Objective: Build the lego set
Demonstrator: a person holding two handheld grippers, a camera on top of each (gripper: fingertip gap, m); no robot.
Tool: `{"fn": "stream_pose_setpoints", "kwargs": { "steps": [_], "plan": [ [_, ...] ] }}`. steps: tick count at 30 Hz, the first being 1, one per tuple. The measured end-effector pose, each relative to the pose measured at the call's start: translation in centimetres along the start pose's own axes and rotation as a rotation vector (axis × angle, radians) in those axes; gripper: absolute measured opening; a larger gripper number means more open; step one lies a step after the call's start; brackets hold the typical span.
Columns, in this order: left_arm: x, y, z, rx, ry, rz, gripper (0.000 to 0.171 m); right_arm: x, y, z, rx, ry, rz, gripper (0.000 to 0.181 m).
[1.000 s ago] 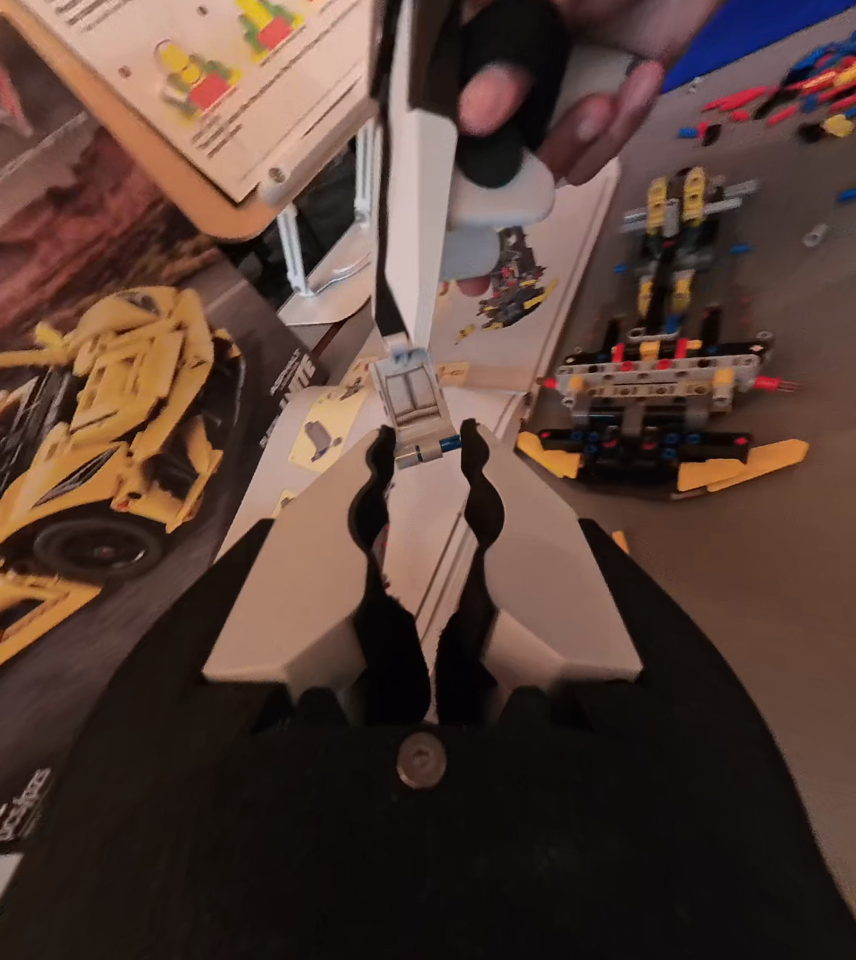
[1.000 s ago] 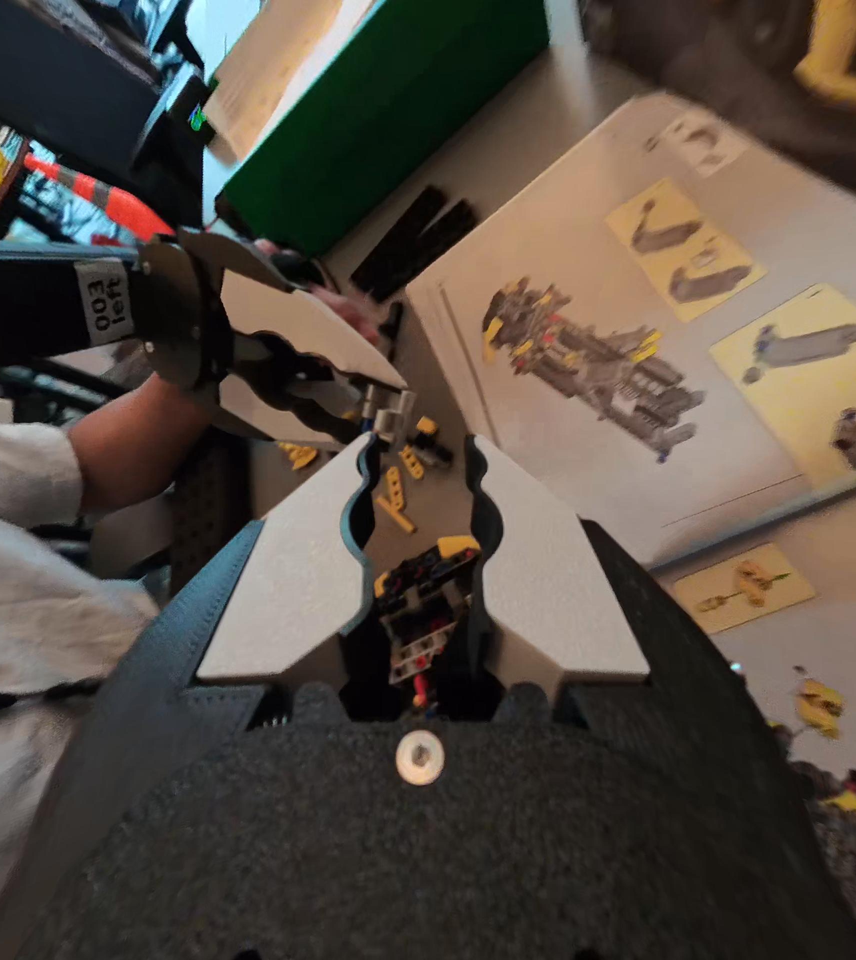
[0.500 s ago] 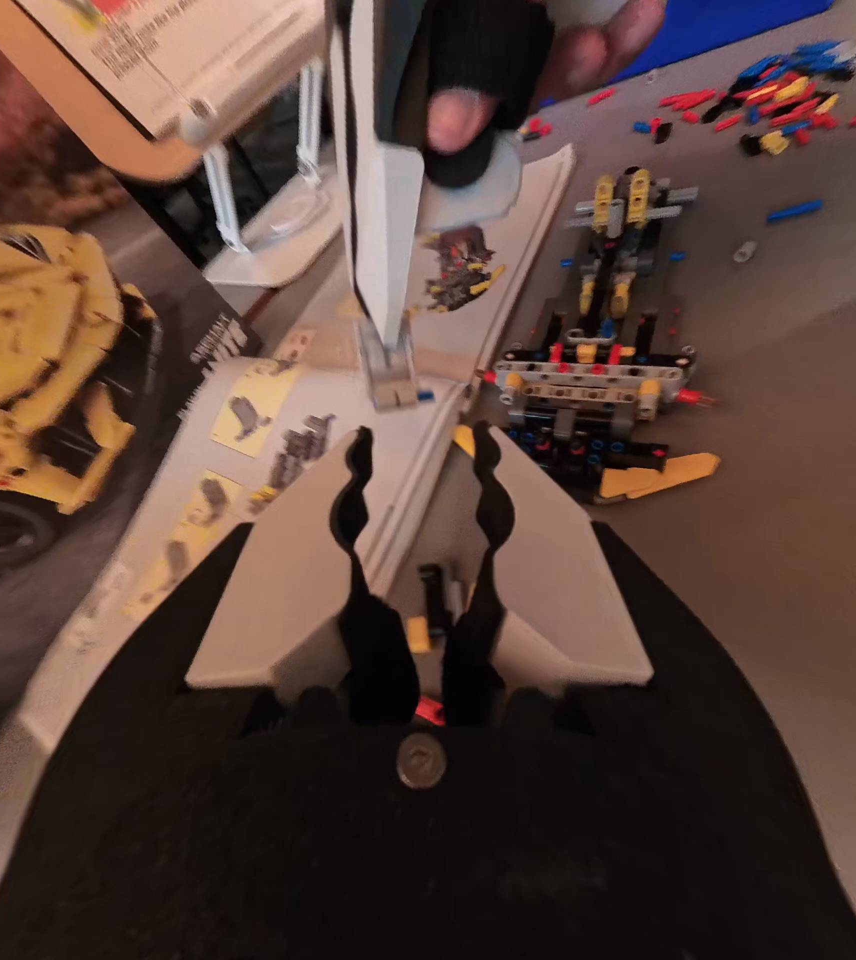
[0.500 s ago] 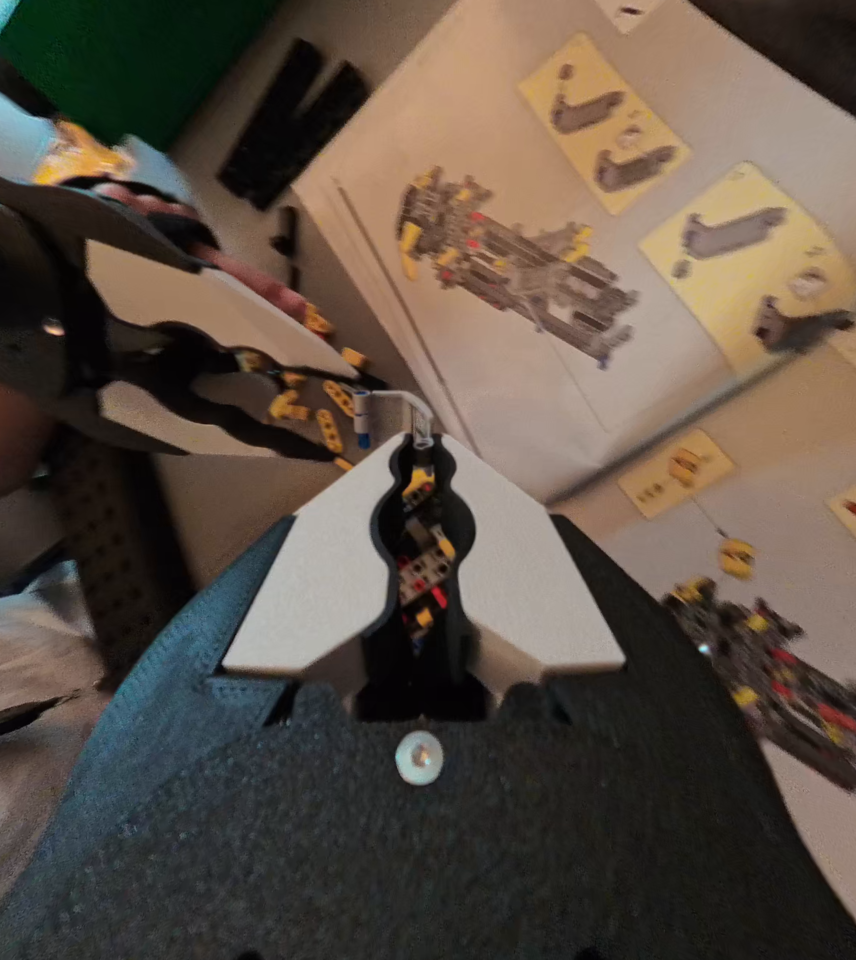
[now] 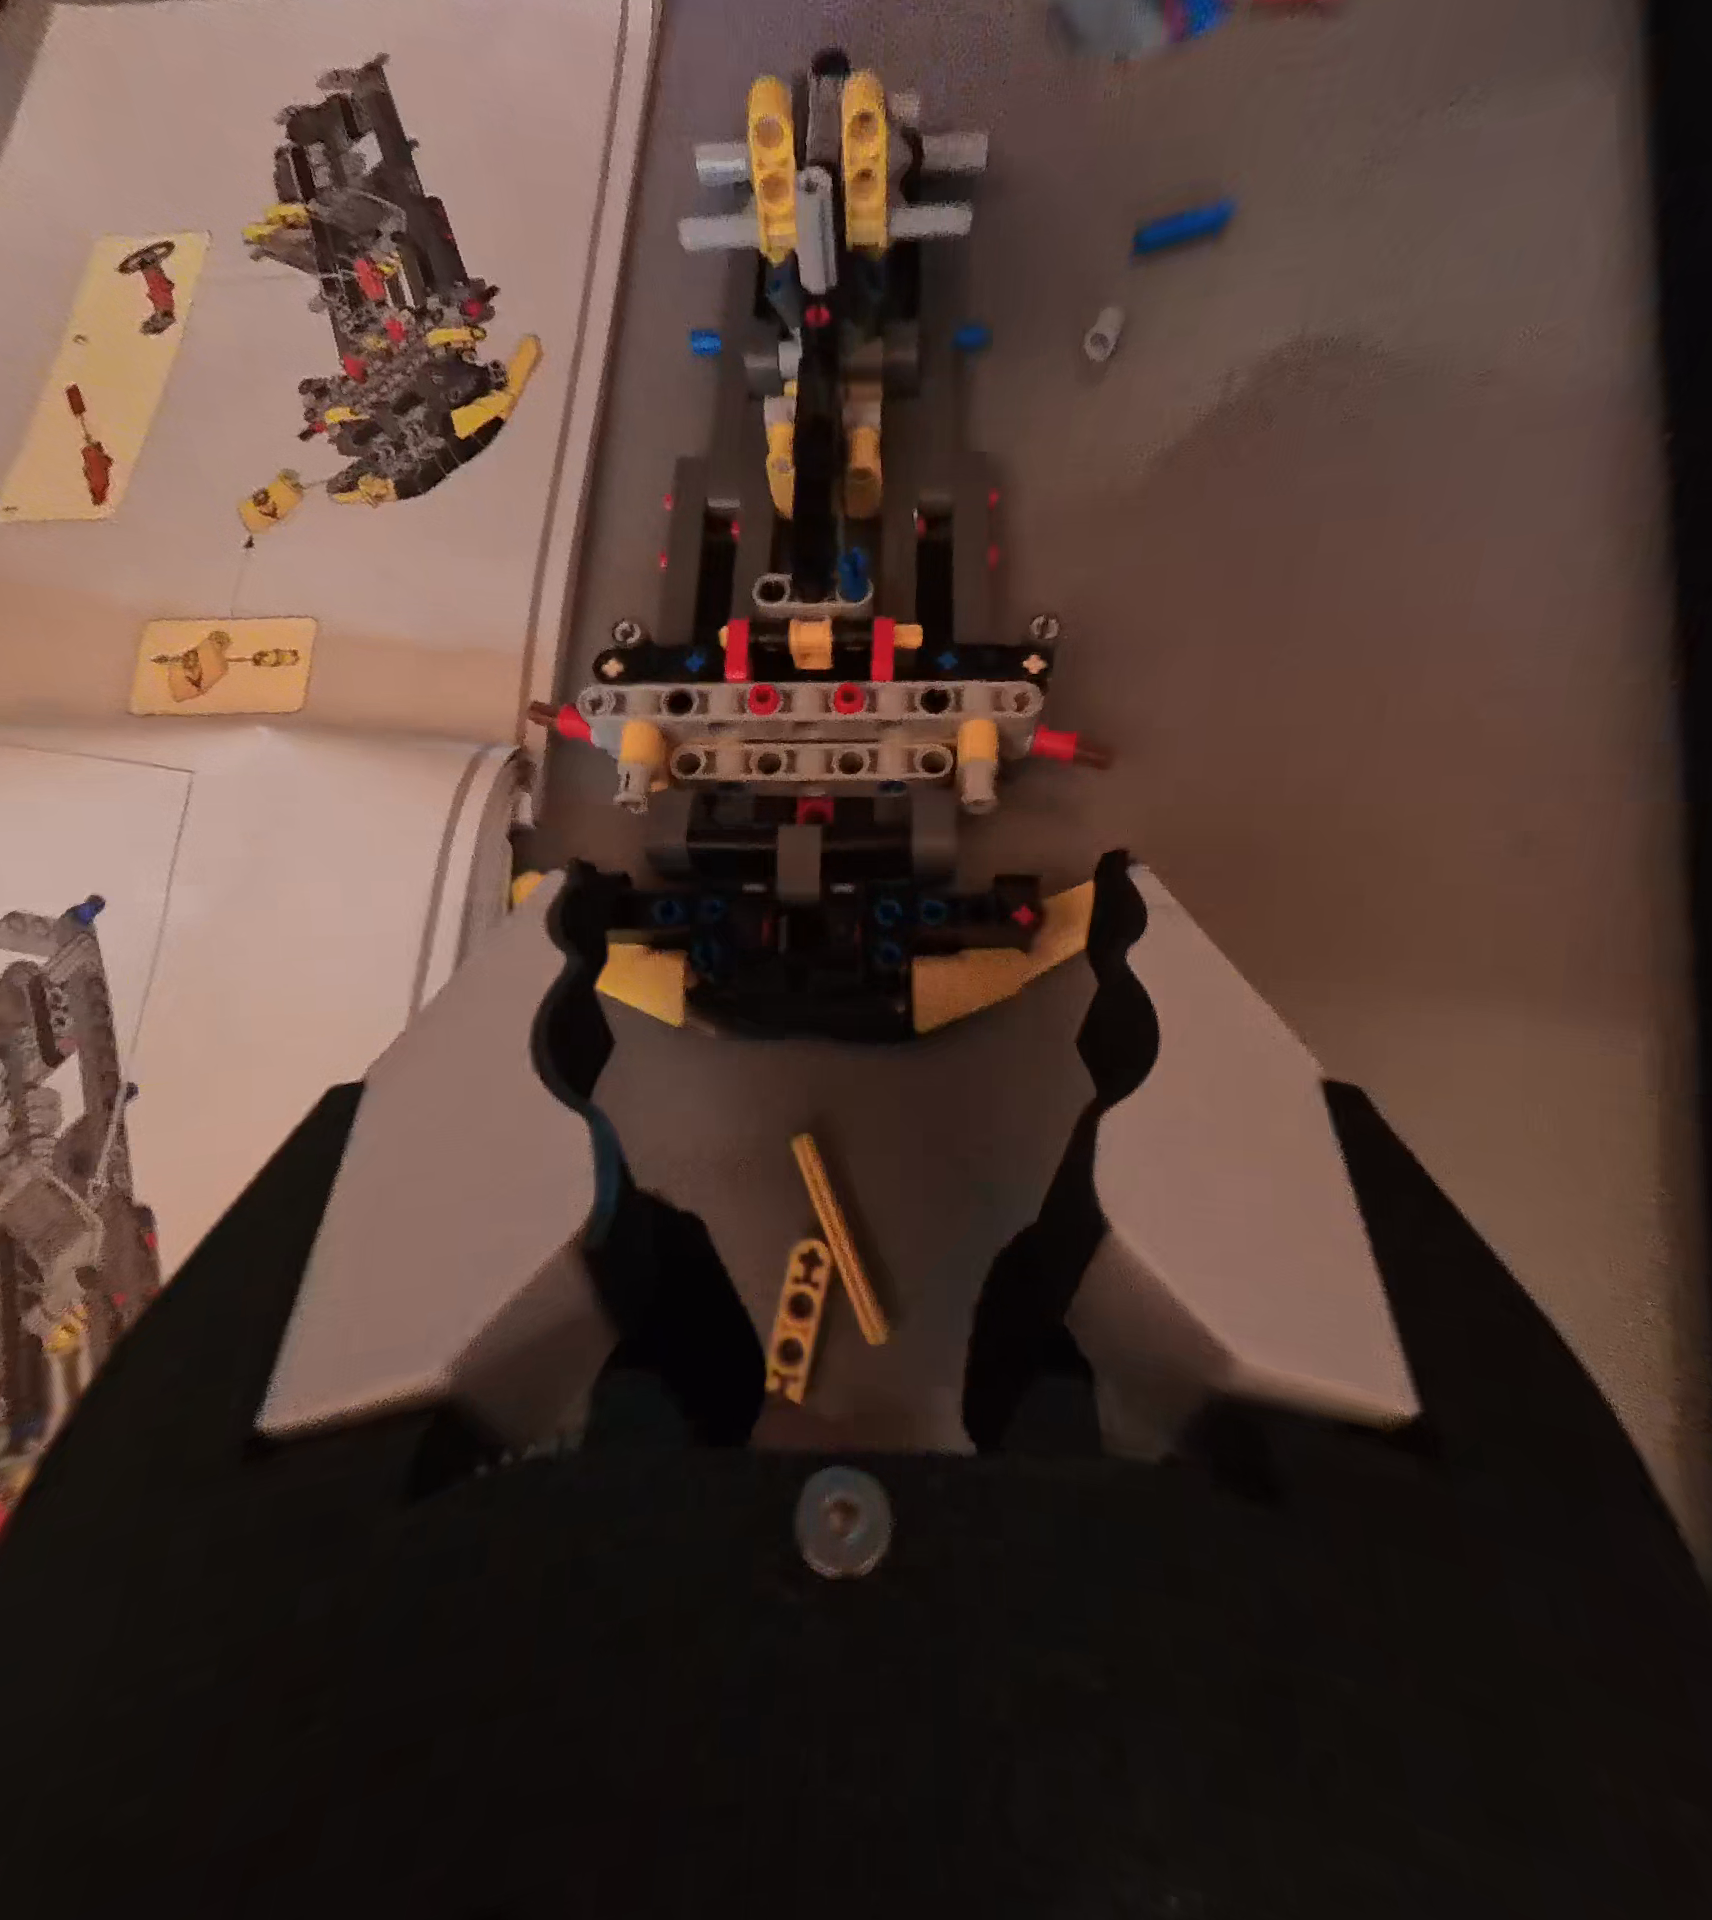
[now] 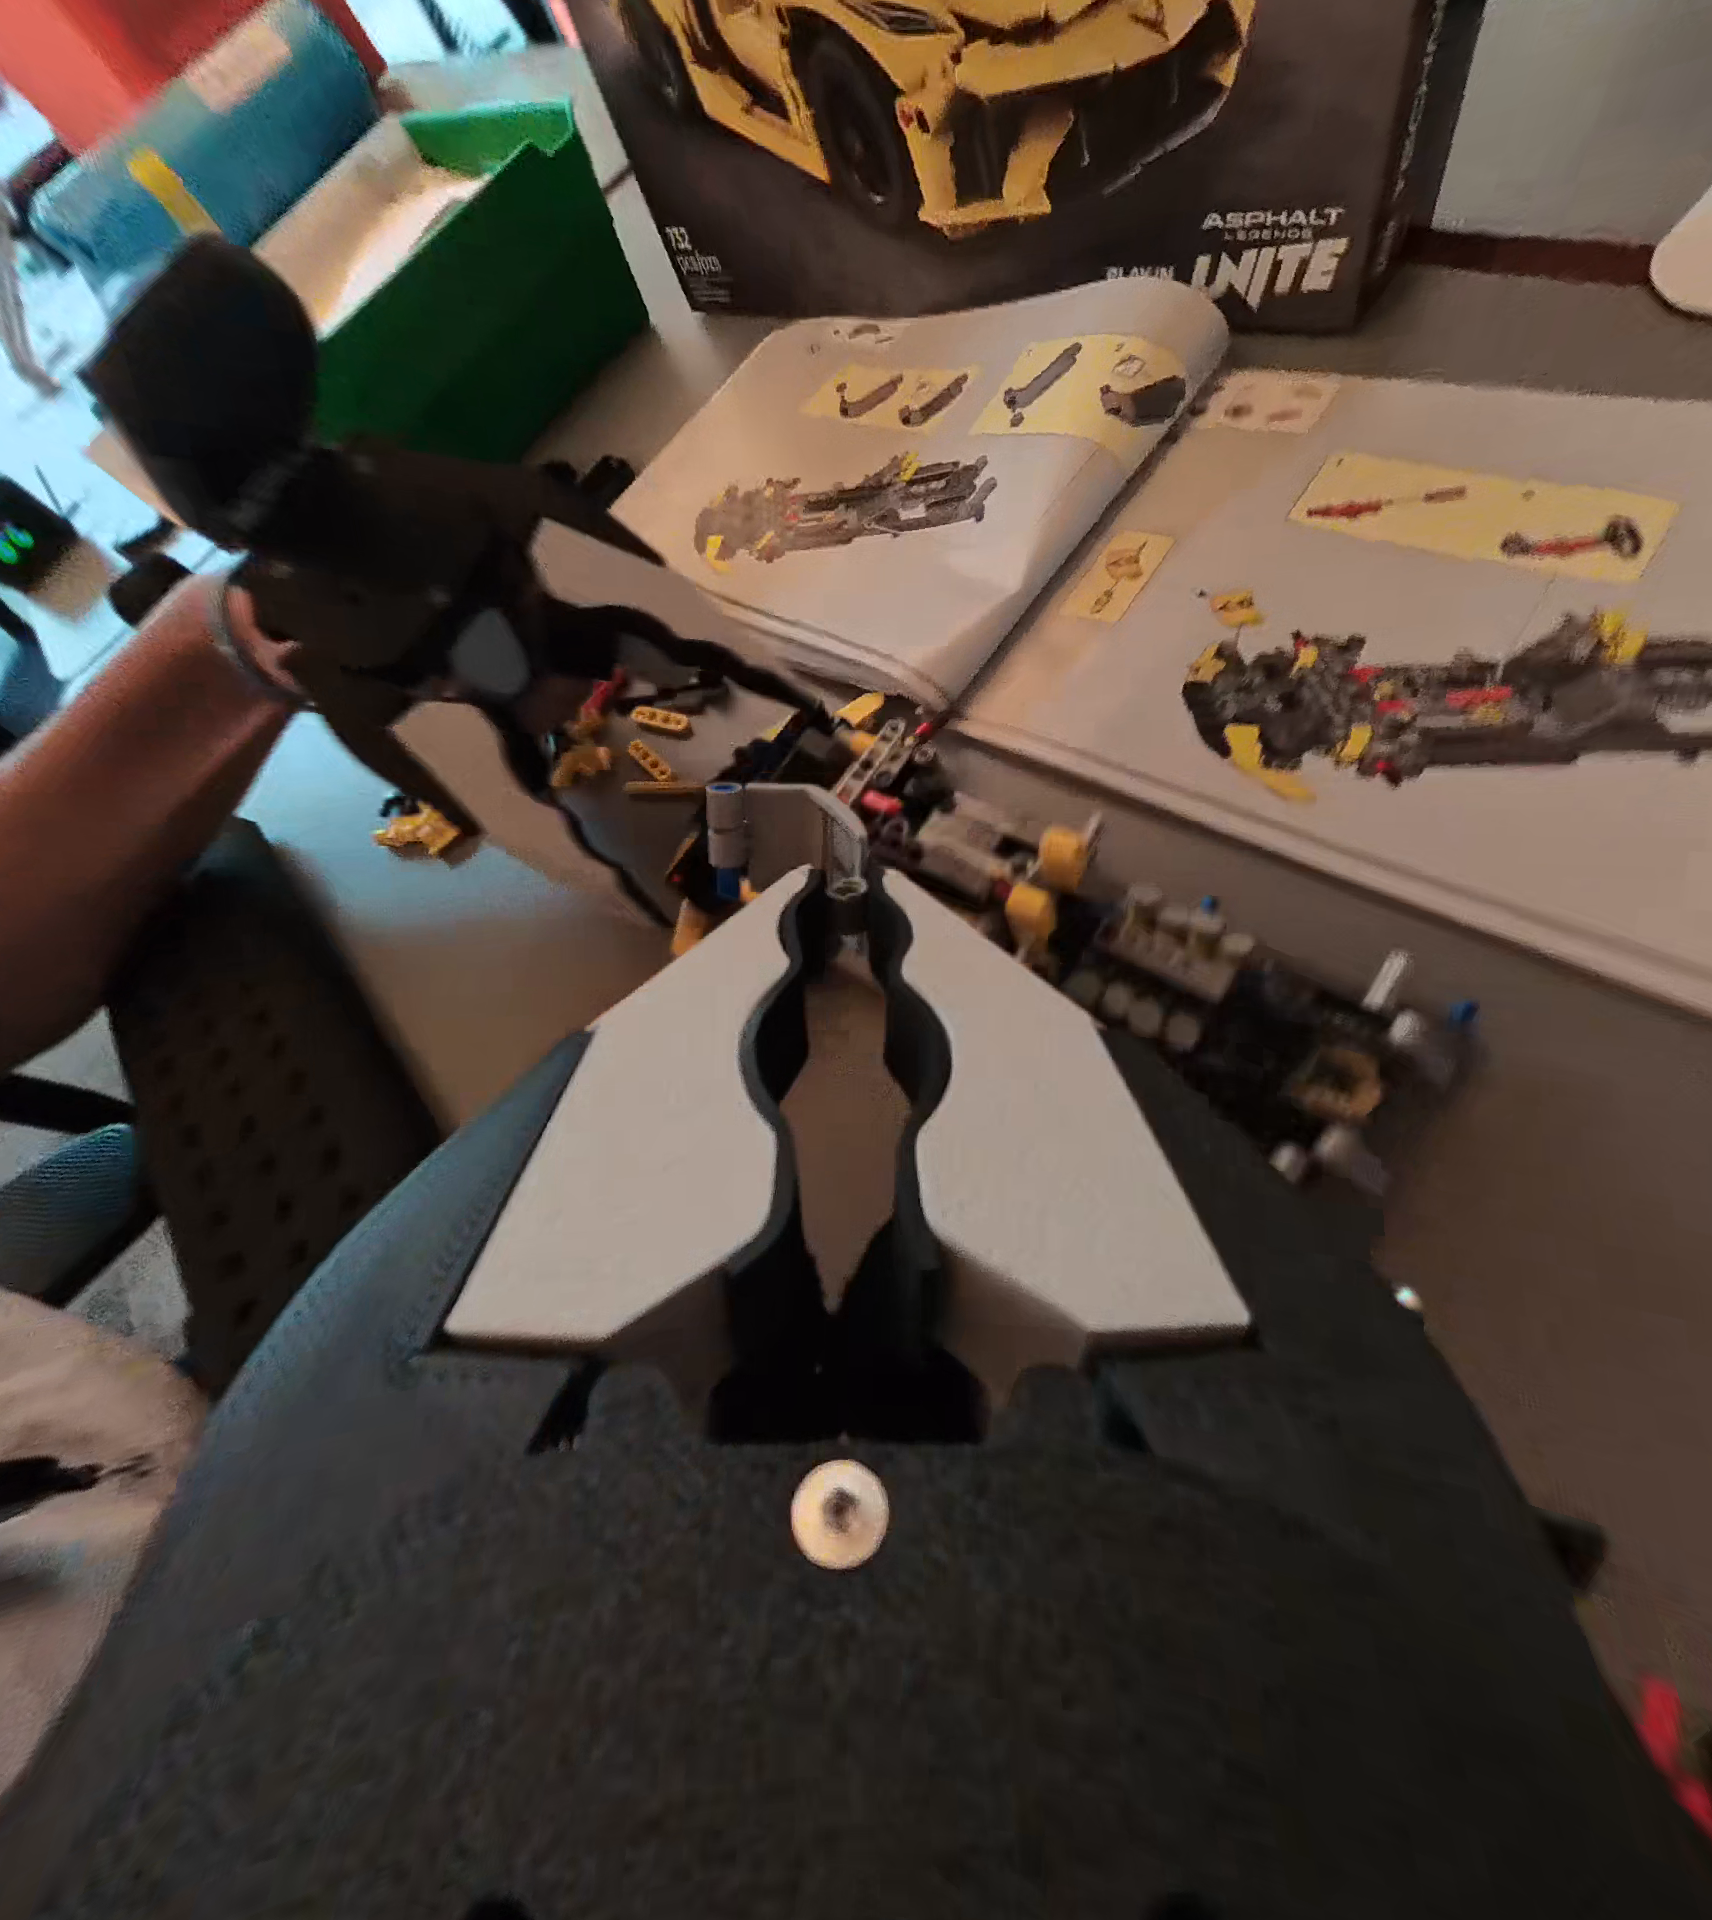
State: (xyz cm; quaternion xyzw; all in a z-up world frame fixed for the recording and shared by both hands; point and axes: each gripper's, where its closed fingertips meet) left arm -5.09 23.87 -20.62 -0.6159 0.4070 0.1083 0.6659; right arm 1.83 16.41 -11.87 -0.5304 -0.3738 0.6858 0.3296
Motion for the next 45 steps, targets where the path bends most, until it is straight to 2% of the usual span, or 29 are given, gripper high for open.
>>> {"fn": "stream_pose_setpoints", "kwargs": {
  "steps": [3, 5, 7, 16, 19, 28, 30, 37, 41, 45],
  "plan": [
    [0.9, 0.2, 0.5, 0.030, -0.043, 0.039, 0.091, -1.3, 1.9, 1.1, 0.068, 0.007, 0.010, 0.006],
    [1.0, 0.1, -0.1, 0.018, -0.027, 0.040, 0.079, -1.8, 3.1, 1.2, 0.102, 0.024, 0.032, 0.006],
    [1.1, 0.3, -0.6, 0.014, -0.043, 0.035, 0.081, -2.3, 3.9, 1.2, 0.136, 0.018, 0.057, 0.006],
    [0.8, 0.8, -3.9, -0.043, -0.130, 0.002, 0.077, -4.5, 4.3, 0.4, 0.103, 0.074, 0.113, 0.006],
    [0.7, 0.9, -4.8, -0.078, -0.178, -0.003, 0.076, -4.4, 4.8, 0.8, 0.084, 0.089, 0.136, 0.006],
    [0.7, 1.1, -7.4, -0.171, -0.260, 0.024, 0.077, -2.0, 4.7, 3.6, 0.050, -0.005, 0.269, 0.006],
    [0.5, 0.5, -7.6, -0.169, -0.248, -0.015, 0.080, -1.5, 4.3, 3.8, 0.046, -0.021, 0.322, 0.006],
    [-1.7, -2.2, -8.2, -0.167, -0.078, -0.175, 0.062, 0.6, 2.4, 3.0, -0.007, -0.040, 0.426, 0.006],
    [-2.4, -3.4, -6.2, -0.115, -0.047, -0.203, 0.052, 2.0, 1.4, 1.7, -0.063, -0.053, 0.502, 0.006],
    [-1.2, -4.9, -3.5, -0.147, 0.017, -0.197, 0.043, 3.8, 1.4, -0.2, -0.089, -0.075, 0.584, 0.006]
  ]
}}
Point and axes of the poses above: each gripper's, where its closed fingertips meet, x out along the fingers, y out of its underside, z = x × y across the jaws, and after that the axes turned 12 degrees about -x, right-handed
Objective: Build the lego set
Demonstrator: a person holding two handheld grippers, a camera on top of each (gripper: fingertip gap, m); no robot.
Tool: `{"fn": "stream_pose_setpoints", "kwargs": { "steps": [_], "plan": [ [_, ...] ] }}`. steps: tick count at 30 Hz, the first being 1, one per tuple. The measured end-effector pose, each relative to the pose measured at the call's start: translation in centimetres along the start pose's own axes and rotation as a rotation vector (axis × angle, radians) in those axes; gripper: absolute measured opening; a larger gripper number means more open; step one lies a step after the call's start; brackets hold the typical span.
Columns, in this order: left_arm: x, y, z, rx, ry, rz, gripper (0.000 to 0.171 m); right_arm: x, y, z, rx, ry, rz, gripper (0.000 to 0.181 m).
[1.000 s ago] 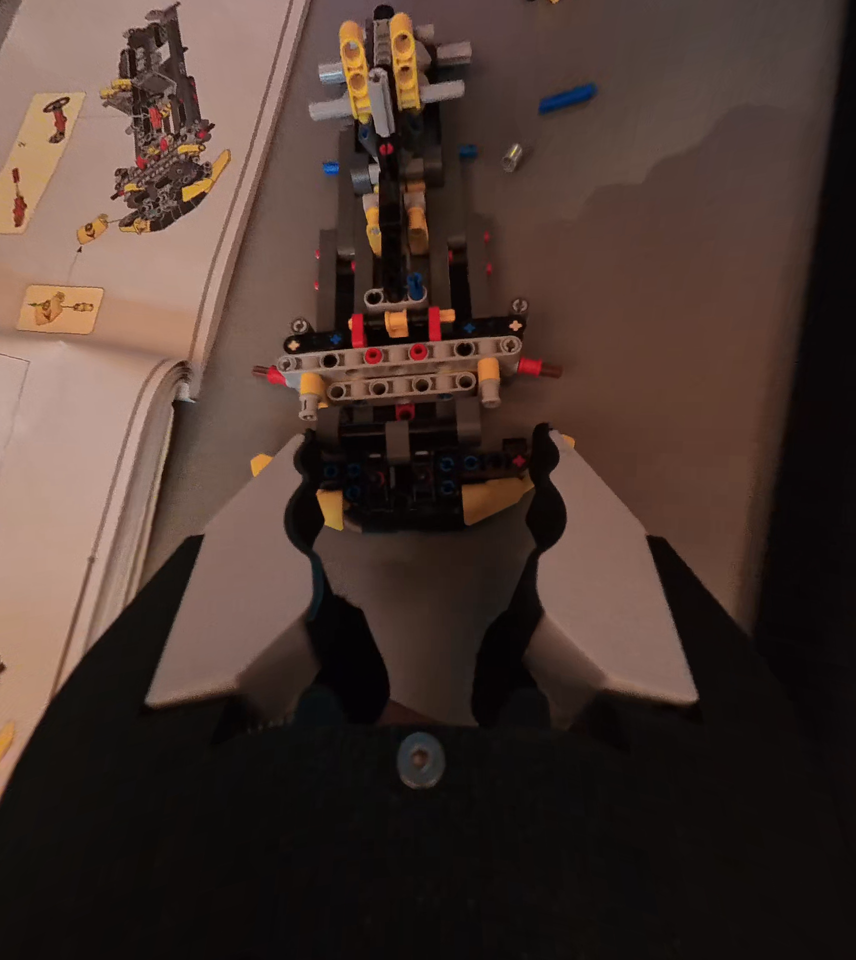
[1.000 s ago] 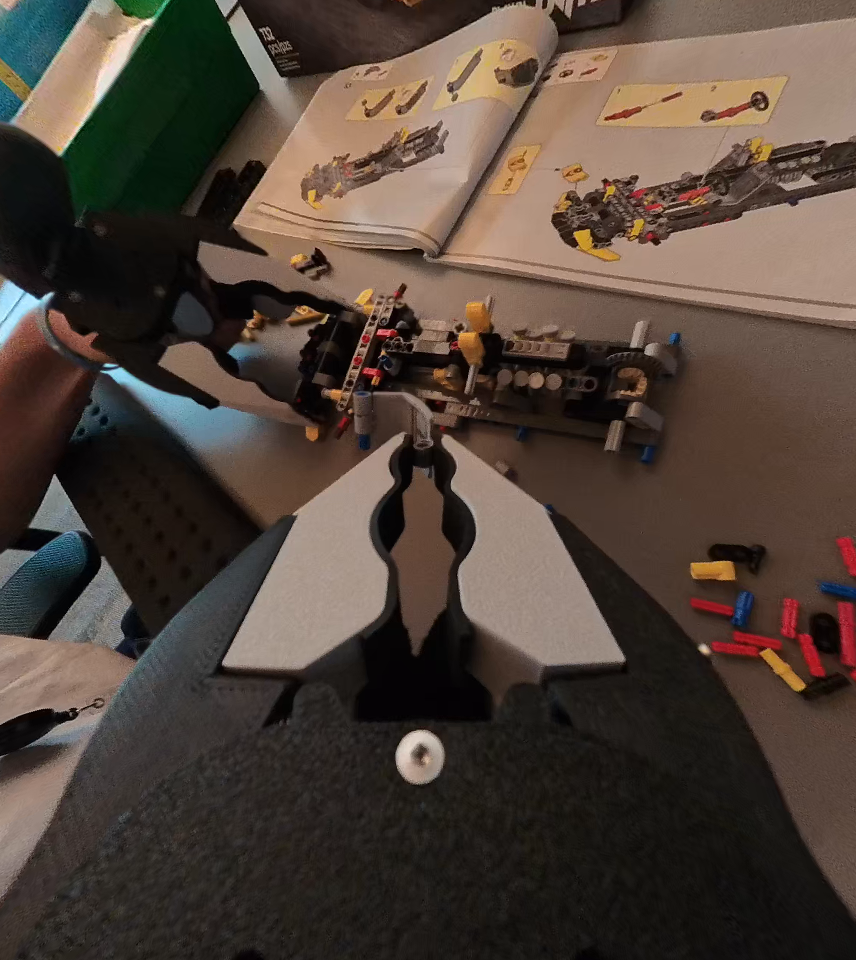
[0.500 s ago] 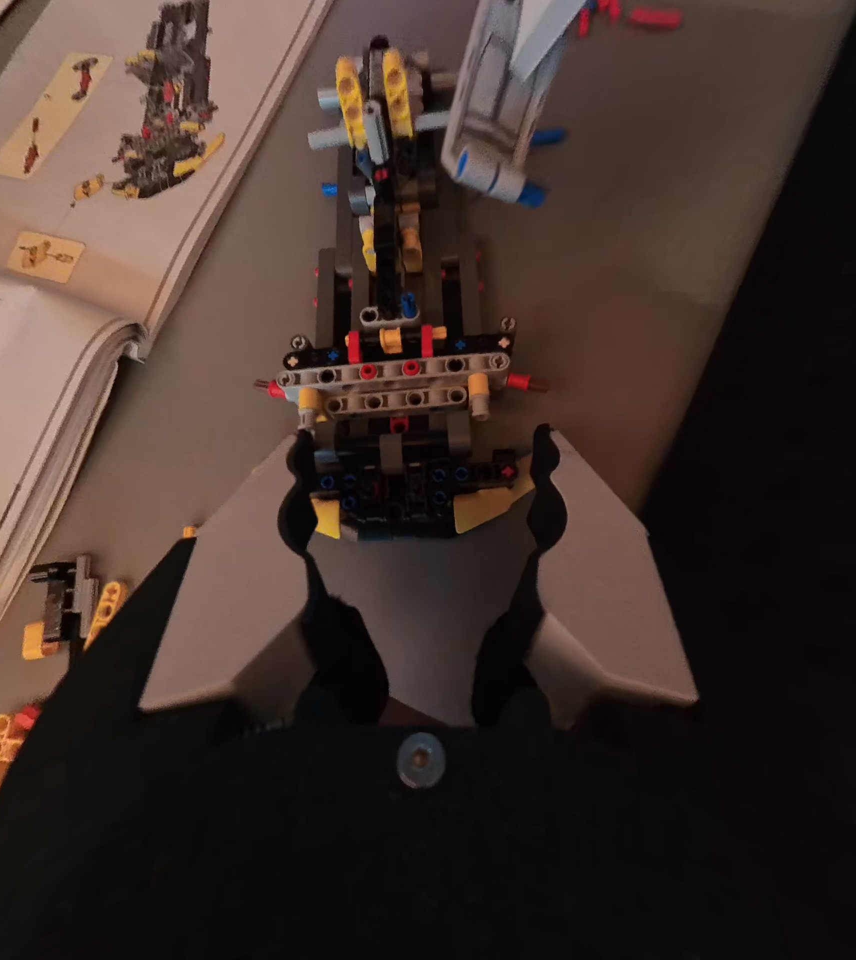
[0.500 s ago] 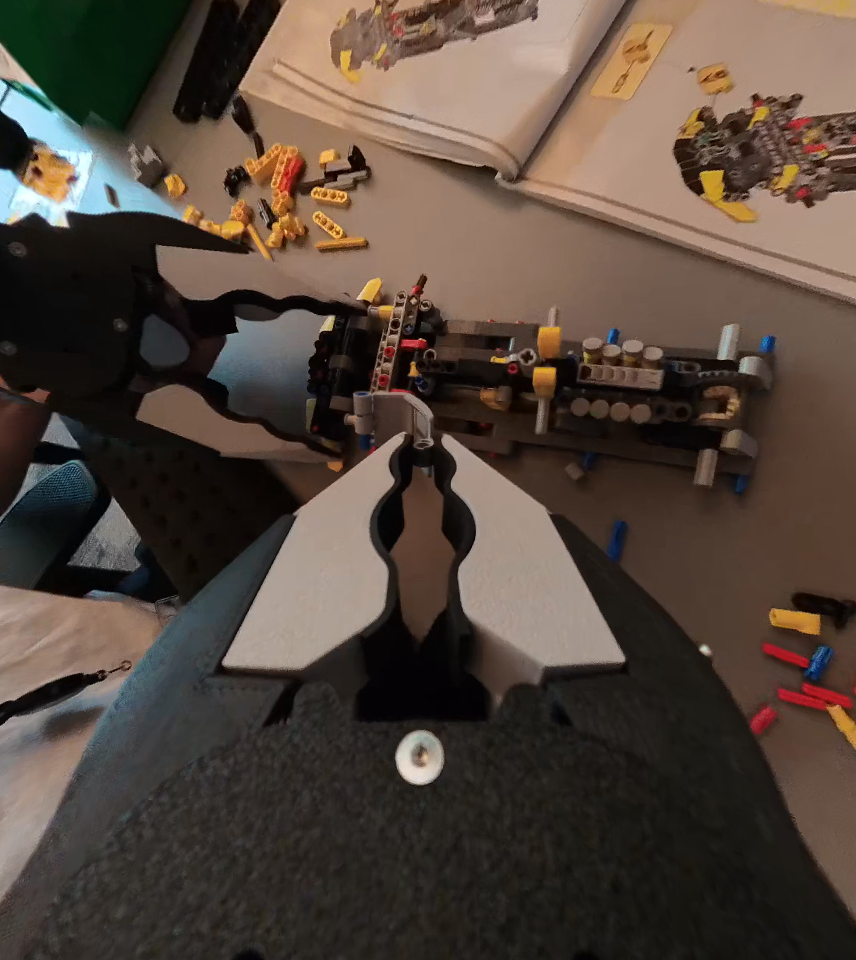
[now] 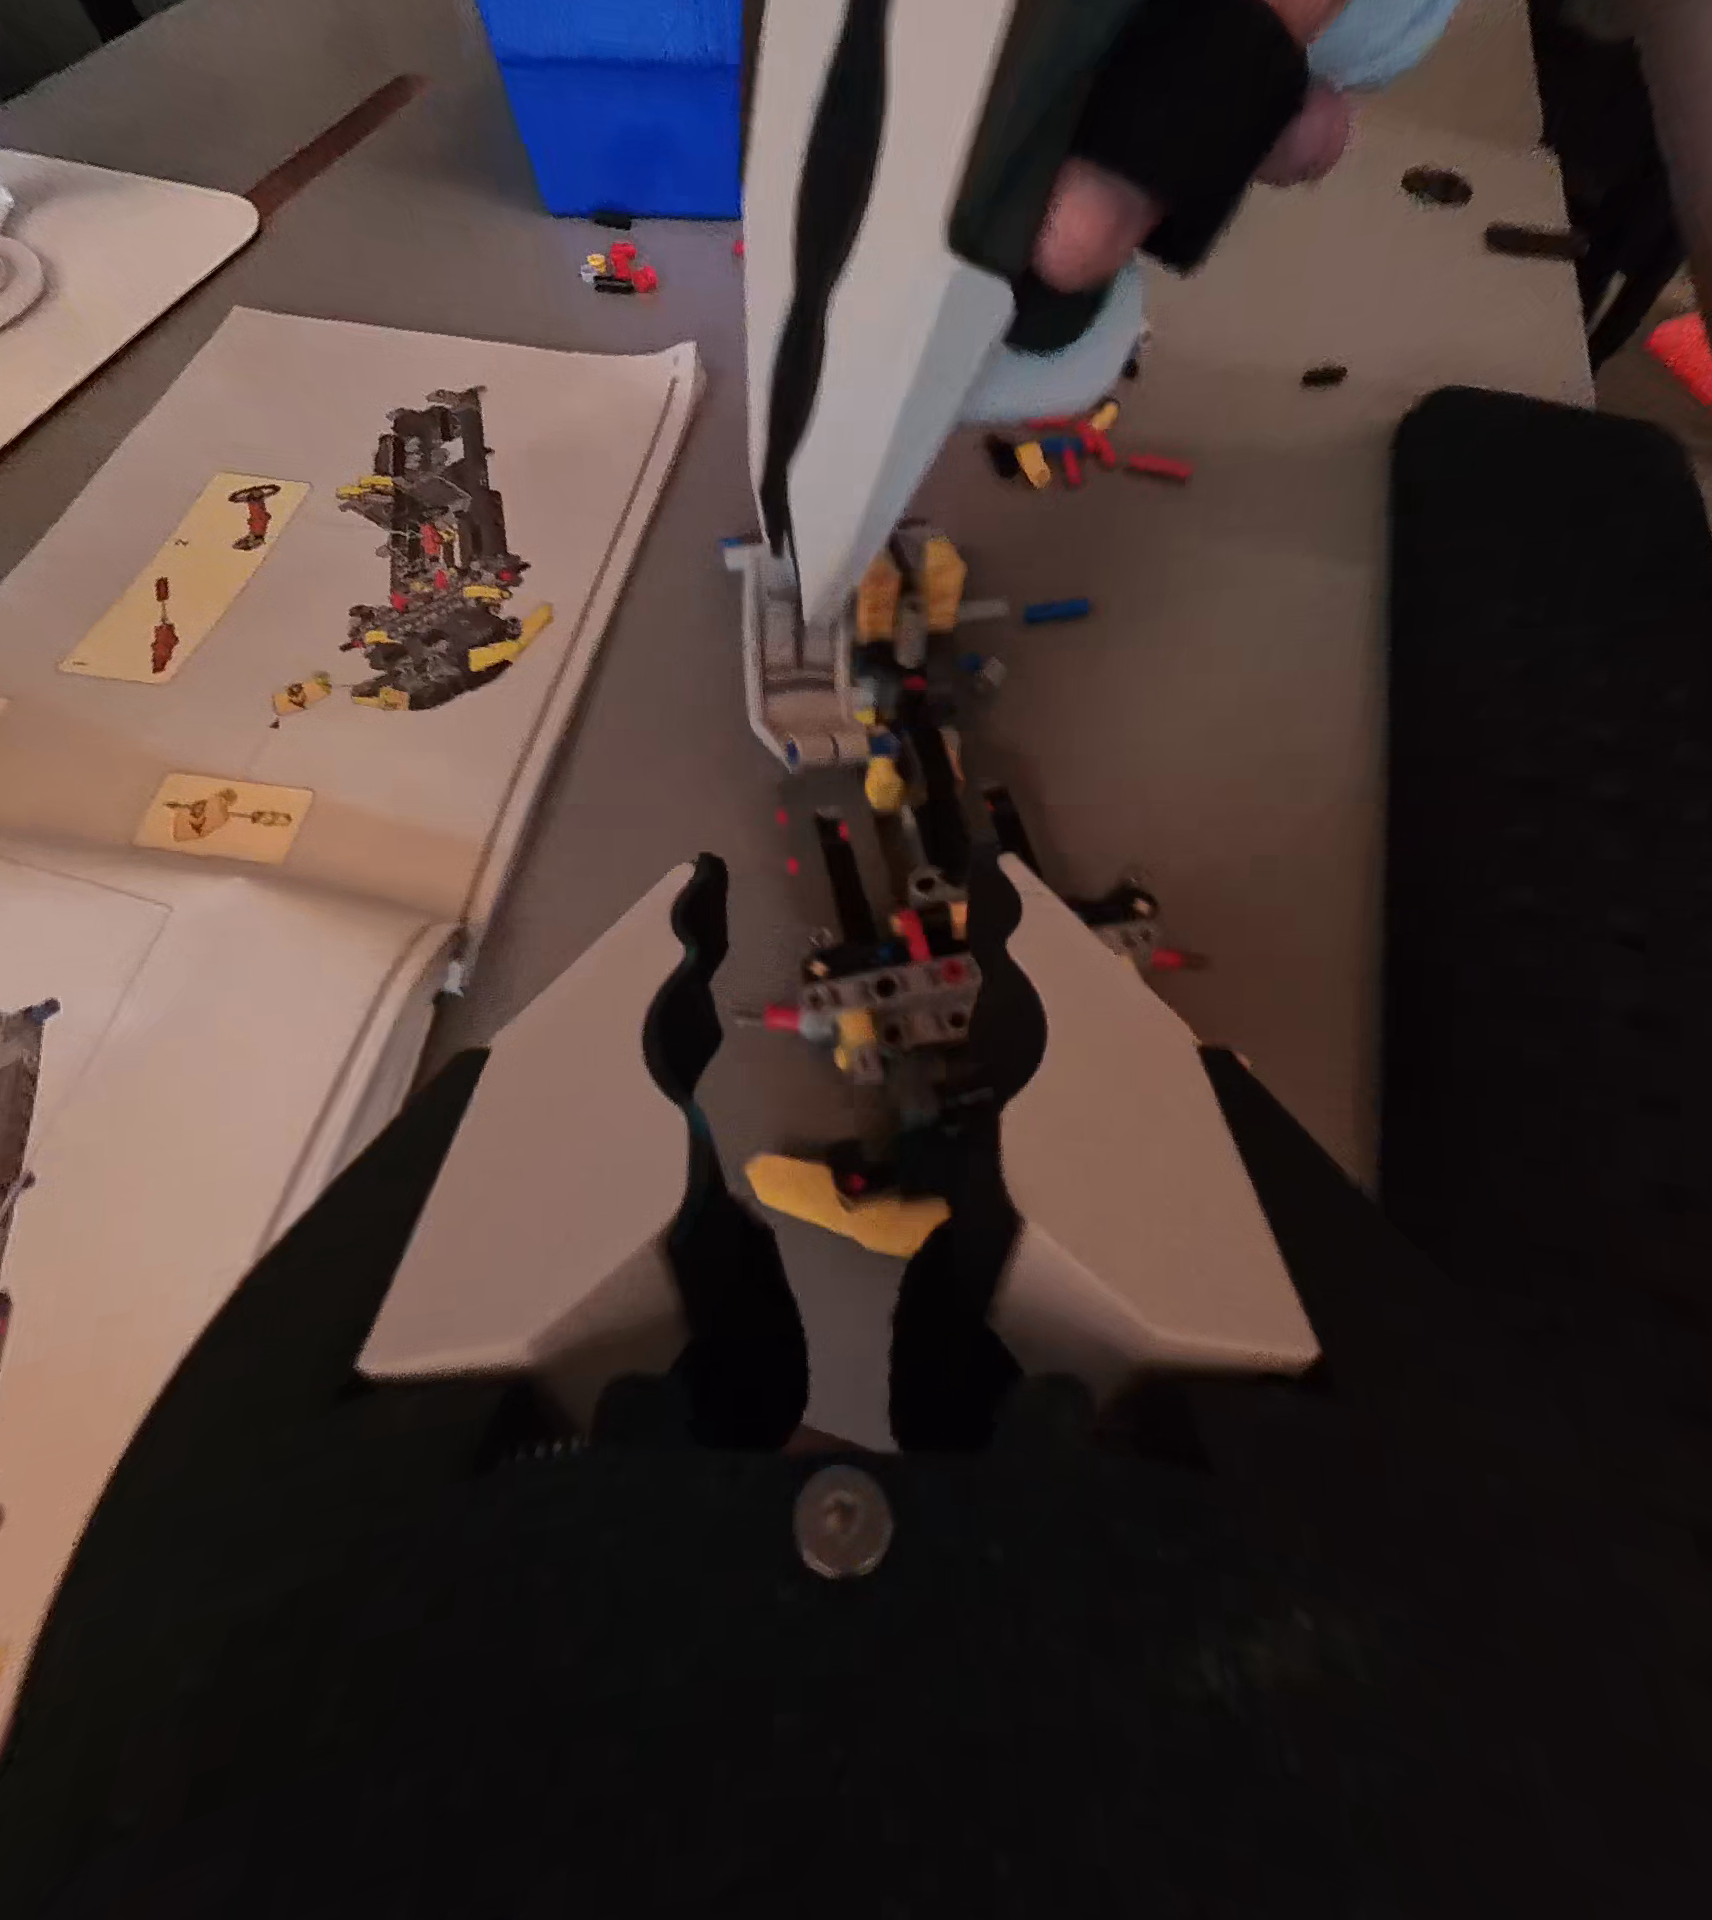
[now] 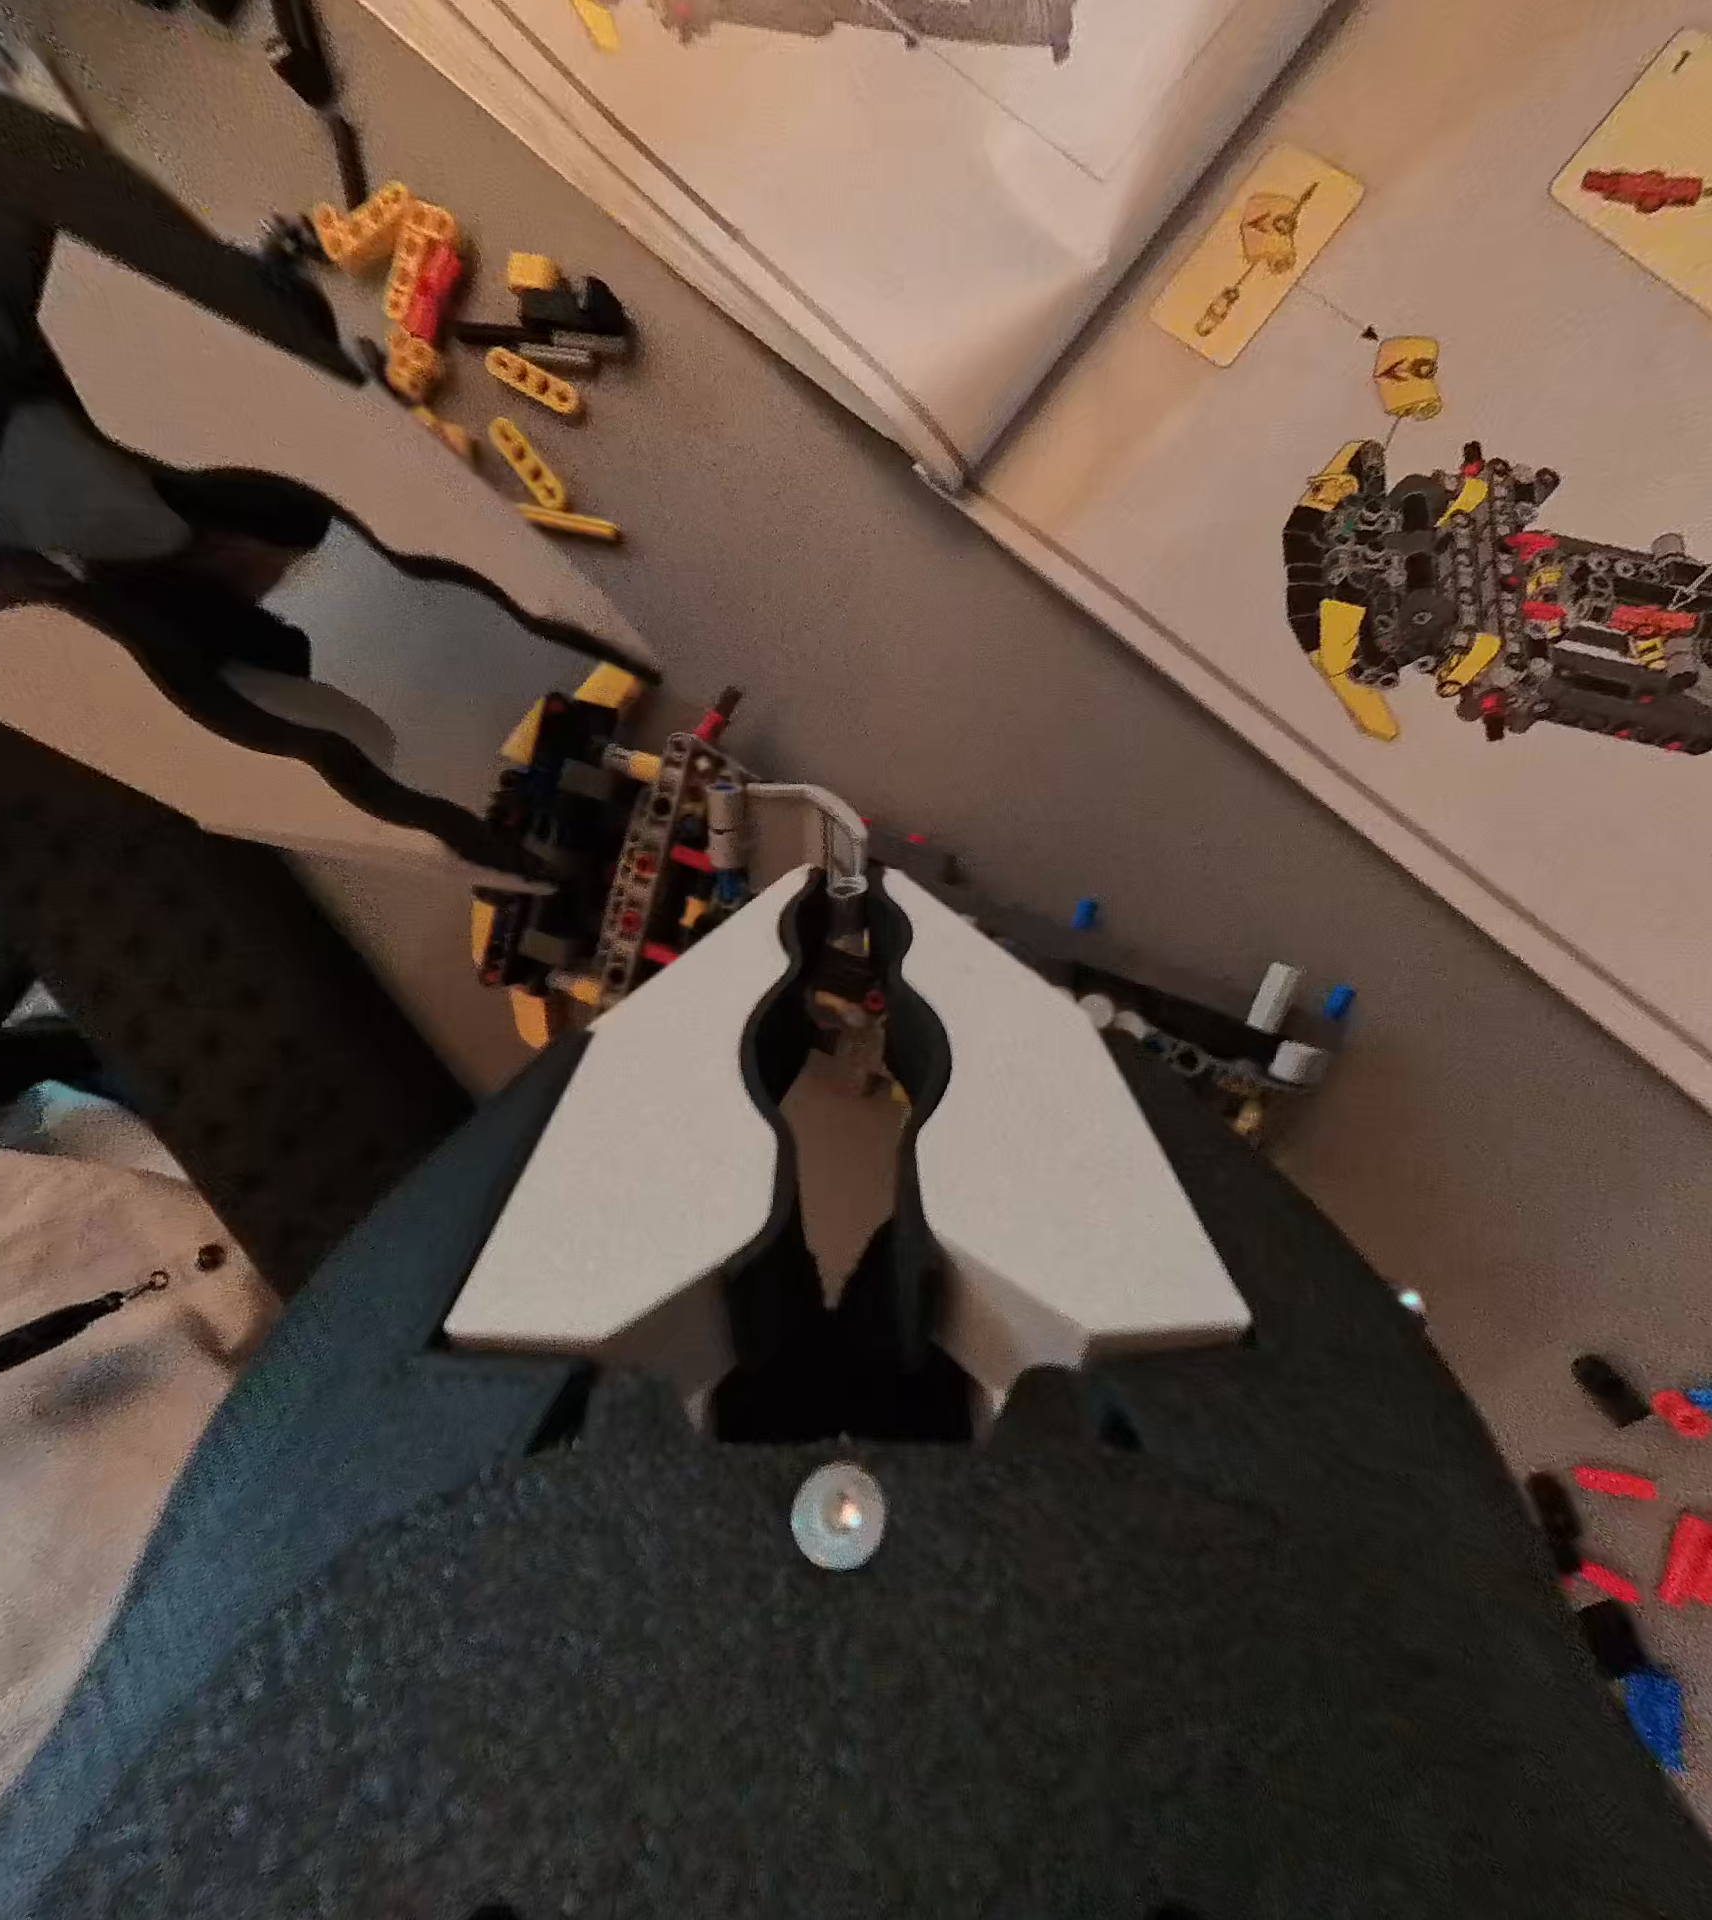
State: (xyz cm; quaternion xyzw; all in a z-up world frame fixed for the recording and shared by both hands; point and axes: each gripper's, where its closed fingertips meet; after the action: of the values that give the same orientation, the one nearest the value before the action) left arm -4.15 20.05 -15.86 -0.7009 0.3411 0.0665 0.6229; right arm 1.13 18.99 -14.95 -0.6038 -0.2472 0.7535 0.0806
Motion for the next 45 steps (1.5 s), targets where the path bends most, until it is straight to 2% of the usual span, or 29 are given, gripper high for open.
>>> {"fn": "stream_pose_setpoints", "kwargs": {
  "steps": [6, 10, 14, 19, 22, 25, 27, 32, 41, 45],
  "plan": [
    [2.1, -2.0, 2.7, -0.051, -0.008, -0.051, 0.036, 0.1, -0.1, -2.9, 0.013, 0.012, -0.002, 0.006],
    [3.4, -1.0, 1.5, 0.004, 0.015, -0.015, 0.036, 0.1, 1.2, -3.9, 0.052, -0.005, 0.019, 0.006],
    [4.4, -1.1, 2.0, 0.050, -0.058, -0.023, 0.039, 0.7, 1.6, -3.6, 0.061, -0.075, 0.043, 0.006],
    [4.8, -1.7, 2.1, -0.068, 0.033, -0.031, 0.036, 1.1, 1.8, -3.5, 0.069, -0.111, 0.076, 0.006],
    [4.9, -1.1, 1.9, 0.031, 0.024, 0.000, 0.042, 1.0, 1.4, -3.2, 0.109, -0.151, 0.051, 0.006],
    [5.3, -1.6, 2.2, 0.125, -0.047, -0.016, 0.035, 1.2, 1.3, -3.3, 0.148, -0.166, 0.047, 0.006],
    [5.6, -1.2, 1.9, 0.147, -0.035, 0.016, 0.023, 1.3, 1.0, -3.1, 0.162, -0.184, 0.041, 0.006],
    [5.7, -0.8, 1.9, 0.196, -0.064, 0.015, 0.015, 1.4, 0.8, -2.7, 0.173, -0.208, 0.026, 0.006],
    [5.0, 0.9, 2.0, 0.281, -0.056, 0.049, 0.014, 2.3, 0.4, -1.3, 0.217, -0.345, -0.052, 0.009],
    [4.9, 0.9, 2.3, 0.292, -0.060, 0.045, 0.013, 2.8, 0.8, -1.5, 0.216, -0.342, -0.049, 0.008]
  ]
}}
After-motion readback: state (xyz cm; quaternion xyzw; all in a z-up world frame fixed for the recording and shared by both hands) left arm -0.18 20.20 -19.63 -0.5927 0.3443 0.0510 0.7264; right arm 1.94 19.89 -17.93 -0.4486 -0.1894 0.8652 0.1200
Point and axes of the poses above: each gripper's, where its closed fingertips meet, x out along the fingers, y out of its underside, z = x × y across the jaws, and after that the axes turned 12 degrees about -x, right-handed
